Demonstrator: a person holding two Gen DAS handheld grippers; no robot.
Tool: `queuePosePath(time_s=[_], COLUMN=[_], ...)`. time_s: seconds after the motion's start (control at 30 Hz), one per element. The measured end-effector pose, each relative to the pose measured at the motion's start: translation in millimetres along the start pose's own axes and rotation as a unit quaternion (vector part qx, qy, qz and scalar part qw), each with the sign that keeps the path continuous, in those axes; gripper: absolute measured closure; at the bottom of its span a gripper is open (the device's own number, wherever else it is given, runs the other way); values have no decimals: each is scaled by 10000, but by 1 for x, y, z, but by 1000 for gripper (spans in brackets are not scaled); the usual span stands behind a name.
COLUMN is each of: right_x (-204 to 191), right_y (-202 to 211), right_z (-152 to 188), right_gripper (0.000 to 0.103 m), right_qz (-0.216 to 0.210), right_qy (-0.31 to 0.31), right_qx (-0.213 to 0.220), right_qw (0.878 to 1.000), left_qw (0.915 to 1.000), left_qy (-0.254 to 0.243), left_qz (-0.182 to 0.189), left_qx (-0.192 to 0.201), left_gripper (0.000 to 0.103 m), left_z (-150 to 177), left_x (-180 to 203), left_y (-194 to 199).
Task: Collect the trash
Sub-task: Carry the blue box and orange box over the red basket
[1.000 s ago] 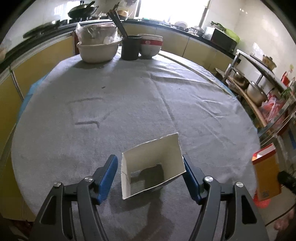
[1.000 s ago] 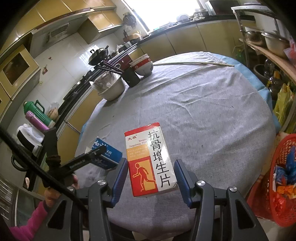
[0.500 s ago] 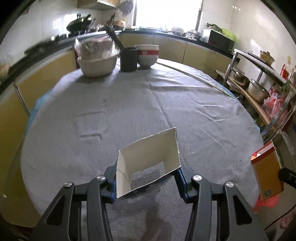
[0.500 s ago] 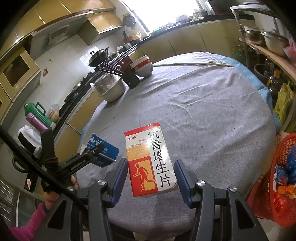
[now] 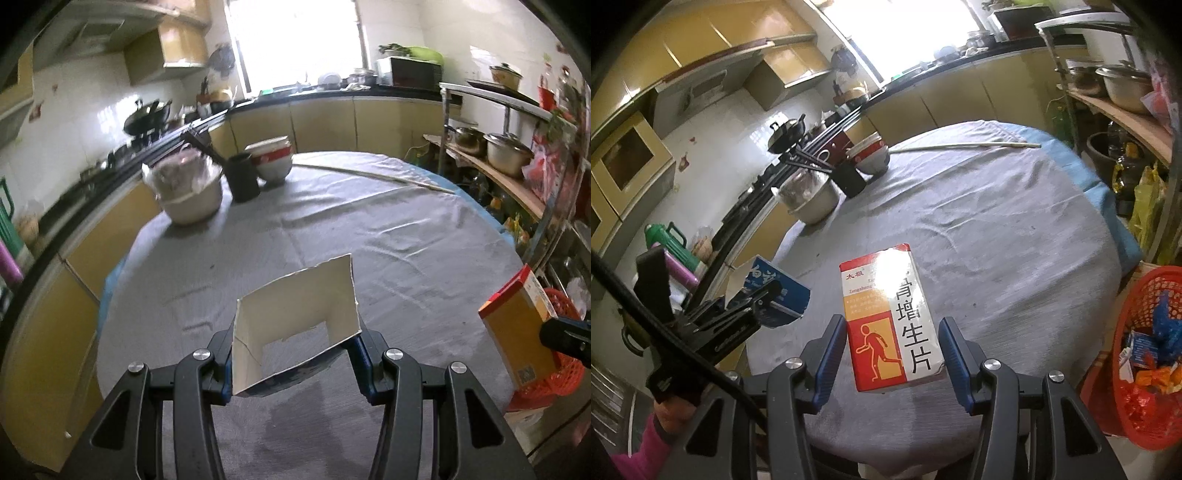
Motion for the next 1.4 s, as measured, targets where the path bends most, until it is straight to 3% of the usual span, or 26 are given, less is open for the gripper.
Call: queuePosePath(time_s=[0.57,0.97,1.4], right_x=[43,95,144], right_y=[55,102,142], right_z=[-14,-10,3], right_gripper=[48,48,48], right_qz=[201,533,933], right_qy=[-342,-781,-1185], right_qx=[539,869,1095], right_qw=[9978,9917,9825], left_qw=[9964,9877,9786], left_qy=[-724,-1314,-1696], left_qz=[319,769,1127], left_qx=[310,346,293], left_gripper=[51,51,51], left_z=[-30,-33,-26], left_x=[88,171,236], left_y=[28,37,39])
Point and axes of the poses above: each gripper's, at about its wrist camera, not at the fingertips, and y roughly against the way its jaws point, x to its right, z to its underside, the point moved 8 cm from there along -y, roughly the way its jaws point, and after that the axes turned 4 degrees about y, right-handed, at the moved point
